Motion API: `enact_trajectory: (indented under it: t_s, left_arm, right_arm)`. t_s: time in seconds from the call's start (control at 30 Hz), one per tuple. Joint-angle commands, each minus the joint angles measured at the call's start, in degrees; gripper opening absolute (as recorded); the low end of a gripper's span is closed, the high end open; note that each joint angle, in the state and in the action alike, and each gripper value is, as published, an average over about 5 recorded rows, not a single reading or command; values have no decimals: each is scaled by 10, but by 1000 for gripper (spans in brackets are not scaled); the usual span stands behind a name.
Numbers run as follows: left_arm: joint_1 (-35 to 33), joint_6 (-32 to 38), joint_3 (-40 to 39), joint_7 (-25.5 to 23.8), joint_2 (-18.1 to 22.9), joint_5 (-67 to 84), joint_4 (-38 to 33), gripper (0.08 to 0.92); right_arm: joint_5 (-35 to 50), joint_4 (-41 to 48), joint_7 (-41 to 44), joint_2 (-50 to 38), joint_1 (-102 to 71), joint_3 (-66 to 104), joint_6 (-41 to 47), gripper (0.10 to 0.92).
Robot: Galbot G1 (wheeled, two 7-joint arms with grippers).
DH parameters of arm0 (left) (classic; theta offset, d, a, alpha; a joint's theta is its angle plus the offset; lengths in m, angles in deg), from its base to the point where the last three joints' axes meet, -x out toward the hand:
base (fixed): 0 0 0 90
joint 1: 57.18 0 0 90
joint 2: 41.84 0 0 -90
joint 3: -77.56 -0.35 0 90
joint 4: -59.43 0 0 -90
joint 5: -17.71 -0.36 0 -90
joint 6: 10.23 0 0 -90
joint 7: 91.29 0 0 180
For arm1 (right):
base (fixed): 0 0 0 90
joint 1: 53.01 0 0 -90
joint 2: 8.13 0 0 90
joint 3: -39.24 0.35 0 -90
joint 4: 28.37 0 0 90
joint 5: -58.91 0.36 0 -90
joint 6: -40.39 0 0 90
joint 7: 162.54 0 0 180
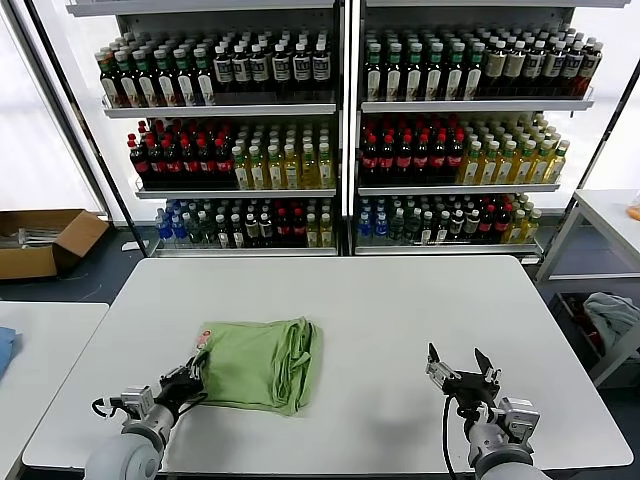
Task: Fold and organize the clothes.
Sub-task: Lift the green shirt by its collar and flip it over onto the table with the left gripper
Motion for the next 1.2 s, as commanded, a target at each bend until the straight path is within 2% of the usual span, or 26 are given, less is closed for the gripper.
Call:
enact_trajectory:
  t_s: [0.03, 0.2, 0.33, 0.47, 0.57, 0.67, 0.77, 0.9, 1.03, 1.2]
  left_arm:
    - [-9, 22, 23, -4, -8, -6, -1, 116]
    - [-20, 29, 89, -4, -41, 25, -4, 115]
    - [-25, 28, 180, -5, -112, 67, 16, 115]
    - [-31, 35, 261, -16, -202, 89, 76, 115]
    - [-30, 43, 290, -27, -255, 87, 126, 115]
    - [-20, 47, 293, -35, -283, 80, 160, 115]
    - [-5, 49, 284, -37, -286, 71, 170, 115]
    - [4, 48, 264, -37, -268, 63, 156, 115]
    - [3, 44, 235, -34, -233, 52, 119, 115]
    - [-4, 28, 175, -13, -169, 53, 34, 115]
  right_arm:
    - [1, 4, -1, -1, 5, -1, 0, 823]
    - [1, 11, -2, -3, 14, -7, 1, 823]
    - [3, 16, -2, -5, 23, -12, 2, 823]
    - [7, 22, -2, -7, 31, -18, 3, 823]
    - [8, 26, -3, -7, 35, -22, 2, 823]
    - [9, 27, -3, -6, 36, -25, 2, 823]
    - [10, 27, -3, -6, 35, -24, 2, 823]
    - [11, 26, -3, -6, 30, -18, 1, 823]
    - [9, 26, -3, -4, 25, -15, 1, 823]
    - [5, 21, -5, 1, 17, -10, 0, 823]
